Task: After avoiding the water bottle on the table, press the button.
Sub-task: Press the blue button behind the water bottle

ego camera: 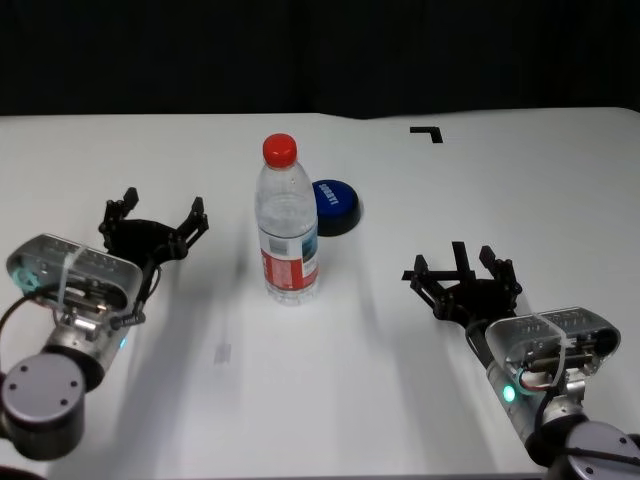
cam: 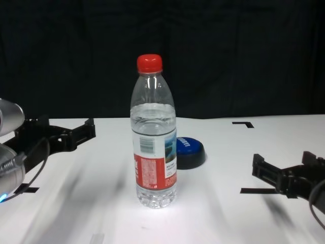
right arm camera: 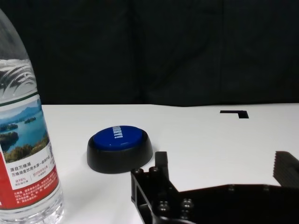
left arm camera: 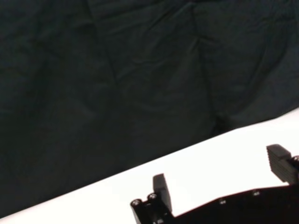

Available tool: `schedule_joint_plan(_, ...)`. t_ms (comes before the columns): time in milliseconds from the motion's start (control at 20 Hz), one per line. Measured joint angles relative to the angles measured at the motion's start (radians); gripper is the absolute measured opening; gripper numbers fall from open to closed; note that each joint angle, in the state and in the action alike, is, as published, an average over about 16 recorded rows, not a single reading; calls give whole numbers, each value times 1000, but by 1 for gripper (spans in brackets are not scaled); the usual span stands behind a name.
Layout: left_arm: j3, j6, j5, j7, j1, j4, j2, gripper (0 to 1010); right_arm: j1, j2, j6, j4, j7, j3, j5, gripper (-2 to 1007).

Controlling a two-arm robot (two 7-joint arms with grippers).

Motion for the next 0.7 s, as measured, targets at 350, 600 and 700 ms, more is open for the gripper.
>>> schedule_joint_plan(350,7,-4,-1,-8,-23,22,6,1003,0,0,0,0,0,0,0,1003)
schedule_joint_plan(600,13,-9,-3,-12,-41,40,9,1003,0,0,0,0,0,0,0,1003)
schedule_joint_plan(700,16,-11,-4,-14,-47,46,10,1003,0,0,0,0,0,0,0,1003)
